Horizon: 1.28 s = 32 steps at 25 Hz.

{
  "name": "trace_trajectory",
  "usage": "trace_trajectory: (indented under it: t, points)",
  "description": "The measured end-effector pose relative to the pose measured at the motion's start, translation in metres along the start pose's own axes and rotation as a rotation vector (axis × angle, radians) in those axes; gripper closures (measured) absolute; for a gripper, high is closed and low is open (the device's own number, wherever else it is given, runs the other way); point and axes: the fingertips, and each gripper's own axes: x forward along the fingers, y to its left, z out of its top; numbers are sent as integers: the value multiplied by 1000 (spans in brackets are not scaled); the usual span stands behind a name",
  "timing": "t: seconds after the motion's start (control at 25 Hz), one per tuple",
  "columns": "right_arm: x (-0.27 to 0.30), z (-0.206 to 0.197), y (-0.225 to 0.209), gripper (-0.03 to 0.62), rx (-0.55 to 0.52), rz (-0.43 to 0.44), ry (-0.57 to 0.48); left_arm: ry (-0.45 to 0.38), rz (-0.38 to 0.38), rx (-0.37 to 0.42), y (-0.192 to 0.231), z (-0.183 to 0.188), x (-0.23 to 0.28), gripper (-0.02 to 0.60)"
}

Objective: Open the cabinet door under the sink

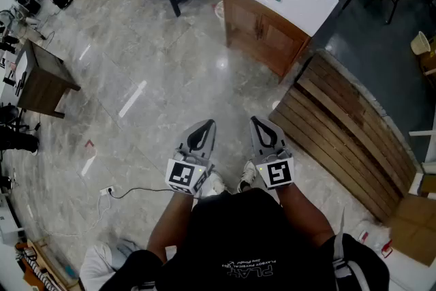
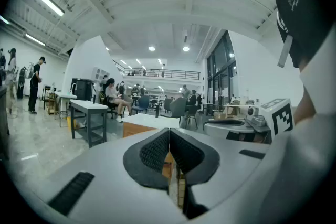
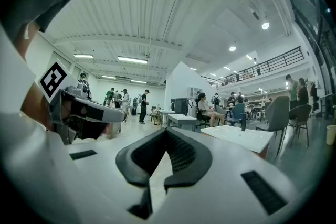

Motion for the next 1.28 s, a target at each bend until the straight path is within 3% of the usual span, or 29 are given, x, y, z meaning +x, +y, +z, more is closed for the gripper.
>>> trace_trajectory:
  t: [0.32,0.84,1.28]
  points:
    - [5,2,-21,572,-19,22,-20,-27,9,9,-4,9,24,559]
    - [5,0,-60,572,60,47,-97,-18,64,30,-5,10,61,560]
    - [66,2,-73,572,60,46,-102,-5,27,31,40,9,105,560]
